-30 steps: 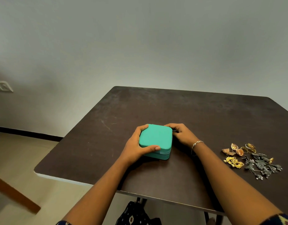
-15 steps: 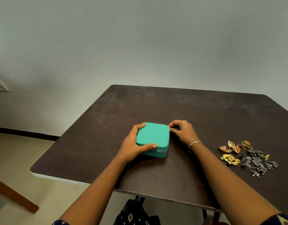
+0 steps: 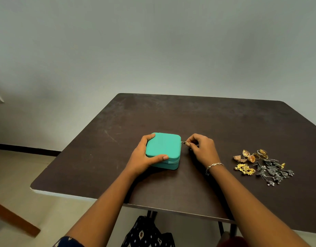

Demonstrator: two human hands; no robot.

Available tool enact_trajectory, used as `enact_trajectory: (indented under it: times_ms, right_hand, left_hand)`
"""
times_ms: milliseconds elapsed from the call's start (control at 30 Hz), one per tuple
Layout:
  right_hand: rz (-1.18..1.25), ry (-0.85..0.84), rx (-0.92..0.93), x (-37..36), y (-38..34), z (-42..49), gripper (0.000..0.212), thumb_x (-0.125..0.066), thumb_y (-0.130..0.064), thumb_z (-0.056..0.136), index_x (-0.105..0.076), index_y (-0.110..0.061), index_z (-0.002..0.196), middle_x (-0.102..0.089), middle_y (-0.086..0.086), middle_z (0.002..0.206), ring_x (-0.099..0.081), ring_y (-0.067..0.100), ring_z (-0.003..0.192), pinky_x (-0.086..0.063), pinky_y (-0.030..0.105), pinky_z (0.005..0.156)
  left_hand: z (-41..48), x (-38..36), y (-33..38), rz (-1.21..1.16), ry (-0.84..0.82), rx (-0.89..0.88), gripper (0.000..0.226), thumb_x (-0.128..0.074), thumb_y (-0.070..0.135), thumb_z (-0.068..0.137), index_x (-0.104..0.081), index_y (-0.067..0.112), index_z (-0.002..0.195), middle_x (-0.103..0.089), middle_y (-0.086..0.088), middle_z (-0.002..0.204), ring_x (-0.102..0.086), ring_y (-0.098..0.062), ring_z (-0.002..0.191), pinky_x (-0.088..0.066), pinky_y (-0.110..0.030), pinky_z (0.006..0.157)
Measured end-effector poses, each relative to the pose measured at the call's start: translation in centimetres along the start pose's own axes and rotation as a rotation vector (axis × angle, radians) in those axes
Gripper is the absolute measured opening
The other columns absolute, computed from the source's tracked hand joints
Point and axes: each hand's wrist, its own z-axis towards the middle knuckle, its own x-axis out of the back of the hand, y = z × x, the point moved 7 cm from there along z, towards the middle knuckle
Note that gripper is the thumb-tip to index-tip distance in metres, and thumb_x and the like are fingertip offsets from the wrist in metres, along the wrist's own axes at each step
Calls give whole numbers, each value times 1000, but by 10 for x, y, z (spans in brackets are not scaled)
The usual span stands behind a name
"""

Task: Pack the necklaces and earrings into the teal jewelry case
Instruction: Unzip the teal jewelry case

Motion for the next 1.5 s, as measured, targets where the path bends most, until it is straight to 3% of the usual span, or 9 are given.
enact_trajectory:
  times_ms: [300, 500, 700, 967, 1133, 1233, 1300, 1367, 1500]
  right_hand:
    - [-46, -90, 65, 4, -9, -32, 5, -61, -8, 84, -66, -9, 82, -64, 1, 84, -53, 12, 78, -43, 22, 74]
    - [-32, -123, 113, 3, -18, -53, 4, -63, -8, 82, -67, -9, 81, -65, 4, 84, -57, 16, 79, -45, 27, 74]
    - [42, -156, 137, 1, -24, -63, 5, -64, -6, 81, -67, -10, 79, -61, -5, 78, -57, 11, 76, -40, 8, 67]
    - [121, -177, 162, -13, -33, -71, 4, -67, -9, 80, -68, -7, 83, -67, 2, 86, -59, 12, 80, -42, 9, 70]
    - [361, -184, 45, -9, -24, -72, 10, -65, -23, 81, -69, -13, 81, -67, -1, 78, -61, 7, 73, -48, 15, 67]
    - [628, -109, -102, -4, -14, -68, 18, -57, -19, 87, -64, -6, 76, -63, 6, 72, -58, 11, 69, -51, 18, 62]
    - [726, -22, -184, -1, -6, -63, 20, -57, -16, 88, -61, -2, 74, -61, 7, 71, -58, 13, 68, -52, 21, 62]
    - [763, 51, -238, 0, 3, -55, 17, -58, -15, 88, -61, -4, 76, -60, 5, 73, -57, 13, 72, -52, 28, 68]
    - [799, 87, -271, -7, 4, -37, 5, -59, -18, 87, -62, -17, 83, -61, -2, 82, -56, 10, 84, -50, 30, 81]
  left_hand:
    - [1, 0, 1, -2, 16, -14, 84, -75, 49, 62, -30, 33, 131, -36, 14, 124, -41, -12, 114, -42, -26, 90]
    - [1, -1, 2, -1, 18, -16, 86, -70, 52, 58, -30, 33, 132, -35, 14, 125, -40, -11, 112, -40, -19, 81]
    - [0, 0, 1, 2, 22, -22, 78, -74, 40, 70, -29, 31, 133, -36, 10, 125, -41, -12, 112, -41, -21, 83]
    - [-1, -1, 5, 13, 22, -31, 87, -69, 53, 58, -29, 32, 132, -36, 11, 123, -43, -12, 112, -43, -21, 84]
    - [0, 0, 2, 21, 40, -47, 87, -69, 53, 57, -31, 34, 133, -39, 9, 127, -43, -12, 114, -45, -26, 91]
    - [-2, 2, 2, 10, 66, -74, 93, -68, 58, 56, -30, 30, 136, -38, 5, 137, -40, -10, 120, -40, -26, 95]
    - [-8, 7, 5, -29, 158, -104, 97, -59, 69, 56, -29, 27, 138, -36, 4, 141, -36, -7, 123, -35, -25, 98]
    - [-20, 16, 7, -5, 359, -133, 96, -48, 78, 60, -32, 23, 137, -35, 2, 141, -33, -7, 123, -33, -28, 99]
    - [-53, 28, 17, 196, 768, -170, 59, -45, 61, 78, -49, 14, 112, -49, -3, 114, -46, -15, 105, -46, -36, 85]
